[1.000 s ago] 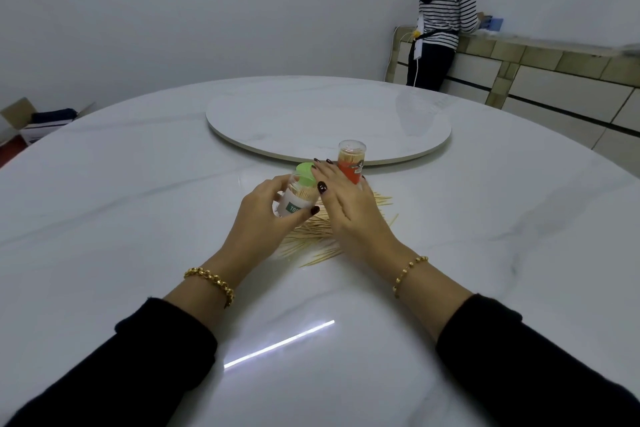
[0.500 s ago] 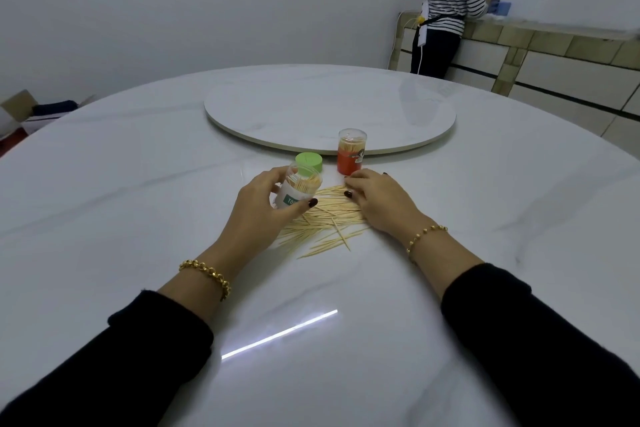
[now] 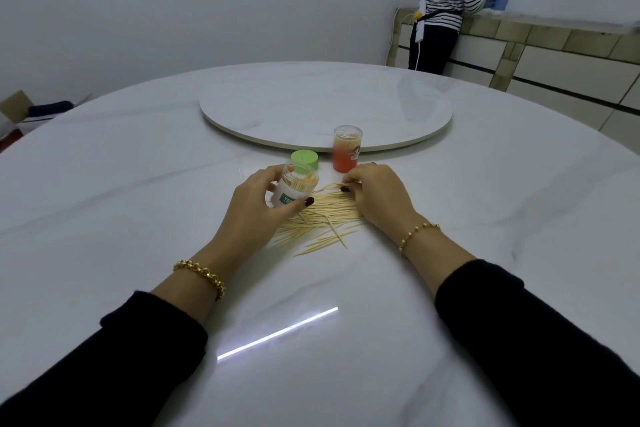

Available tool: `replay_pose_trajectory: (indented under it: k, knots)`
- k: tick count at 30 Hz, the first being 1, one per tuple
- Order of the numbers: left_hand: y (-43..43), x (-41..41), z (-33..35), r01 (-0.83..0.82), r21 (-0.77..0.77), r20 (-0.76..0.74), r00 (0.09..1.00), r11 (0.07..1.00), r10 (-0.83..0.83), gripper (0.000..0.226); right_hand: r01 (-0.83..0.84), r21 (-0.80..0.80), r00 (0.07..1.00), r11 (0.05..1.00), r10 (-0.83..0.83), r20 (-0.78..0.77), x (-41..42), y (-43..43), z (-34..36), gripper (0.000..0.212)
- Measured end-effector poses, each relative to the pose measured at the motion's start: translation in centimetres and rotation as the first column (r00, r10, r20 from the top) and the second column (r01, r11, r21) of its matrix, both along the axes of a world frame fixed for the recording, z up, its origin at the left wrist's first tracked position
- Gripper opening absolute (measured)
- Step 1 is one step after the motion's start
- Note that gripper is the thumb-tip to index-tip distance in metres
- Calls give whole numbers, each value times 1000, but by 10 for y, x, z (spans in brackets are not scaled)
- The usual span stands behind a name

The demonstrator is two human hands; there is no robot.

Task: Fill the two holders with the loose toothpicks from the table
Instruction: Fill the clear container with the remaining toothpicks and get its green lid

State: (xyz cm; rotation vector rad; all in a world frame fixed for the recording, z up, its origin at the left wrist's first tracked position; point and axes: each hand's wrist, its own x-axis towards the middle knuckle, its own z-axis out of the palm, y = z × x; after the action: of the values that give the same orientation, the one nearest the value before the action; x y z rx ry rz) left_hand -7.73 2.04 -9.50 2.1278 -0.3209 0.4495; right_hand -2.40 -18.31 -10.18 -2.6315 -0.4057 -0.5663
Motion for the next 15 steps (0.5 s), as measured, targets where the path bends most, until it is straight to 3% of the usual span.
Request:
replay_pose_trajectory:
  k: [6, 11, 15]
  knots:
    - [-2, 0, 0, -4, 13, 13, 1000, 1000, 4, 49, 25, 375, 999, 927, -12, -39, -6, 0, 12, 12]
    - [-3, -1, 1, 4, 19, 9, 1000, 1000, -4, 51, 23, 691, 987, 723, 93, -131, -13, 4, 27, 14]
    - [-3, -2, 2, 7, 26, 18, 1000, 1000, -7, 52, -18, 839, 969, 543, 216, -119, -19, 10, 42, 17]
